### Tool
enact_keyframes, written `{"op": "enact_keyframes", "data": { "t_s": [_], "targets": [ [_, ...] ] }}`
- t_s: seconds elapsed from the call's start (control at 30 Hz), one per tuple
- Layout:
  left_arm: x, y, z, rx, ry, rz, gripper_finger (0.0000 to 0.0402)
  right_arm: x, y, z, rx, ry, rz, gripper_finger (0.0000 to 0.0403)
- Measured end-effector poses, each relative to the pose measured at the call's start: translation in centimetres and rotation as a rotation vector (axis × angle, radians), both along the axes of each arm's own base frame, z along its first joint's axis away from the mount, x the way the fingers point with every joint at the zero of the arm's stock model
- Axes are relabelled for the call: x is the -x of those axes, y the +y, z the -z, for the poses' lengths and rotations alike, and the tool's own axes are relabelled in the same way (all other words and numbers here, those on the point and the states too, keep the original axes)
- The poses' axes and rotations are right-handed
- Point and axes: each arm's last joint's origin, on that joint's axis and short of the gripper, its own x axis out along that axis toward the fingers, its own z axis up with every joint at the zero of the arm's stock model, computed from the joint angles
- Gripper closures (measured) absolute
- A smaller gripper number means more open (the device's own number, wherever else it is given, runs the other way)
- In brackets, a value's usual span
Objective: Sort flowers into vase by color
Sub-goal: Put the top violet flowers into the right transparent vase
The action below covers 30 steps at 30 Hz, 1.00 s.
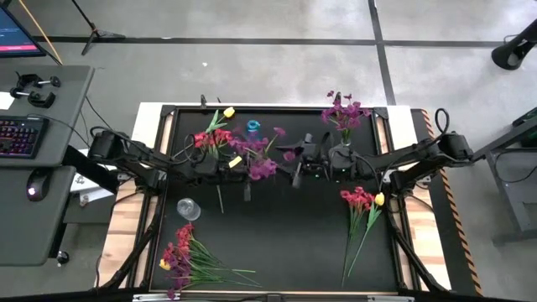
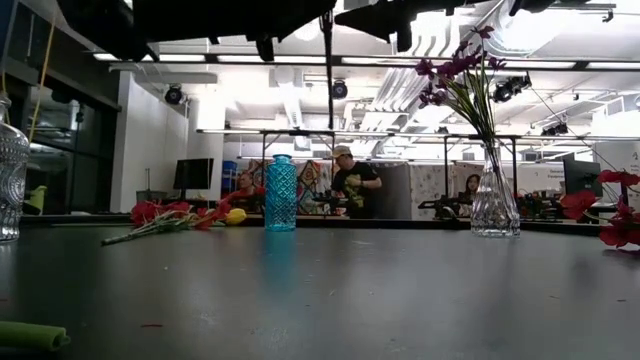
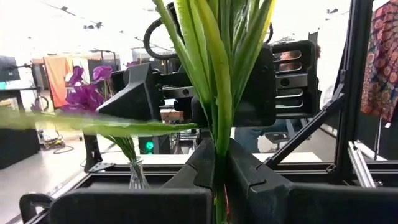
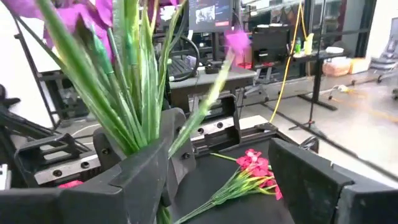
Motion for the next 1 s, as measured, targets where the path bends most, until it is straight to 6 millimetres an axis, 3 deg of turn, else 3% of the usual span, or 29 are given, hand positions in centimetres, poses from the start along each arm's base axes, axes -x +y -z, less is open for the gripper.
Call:
{"op": "enact_keyframes", "data": {
  "t_s": [0.23, 0.47, 1.0],
  "targets": [
    [1.6, 0.2, -0.9, -0.026, -0.003, -0.042, 0.0401, 0.6, 0.5, -0.4, 0.107, 0.031, 0.043, 0.0137],
    [2.6, 0.7, -1.6, -0.018, -0.025, -0.077, 0.0401, 1.3, 0.9, -1.3, 0.108, 0.010, 0.005, 0.0137],
    [2.6, 0.1, -2.5, -0.022, -0.108, 0.141, 0.0401, 1.0, 0.9, -2.2, -0.046, -0.139, -0.176, 0.0137]
  ]
}}
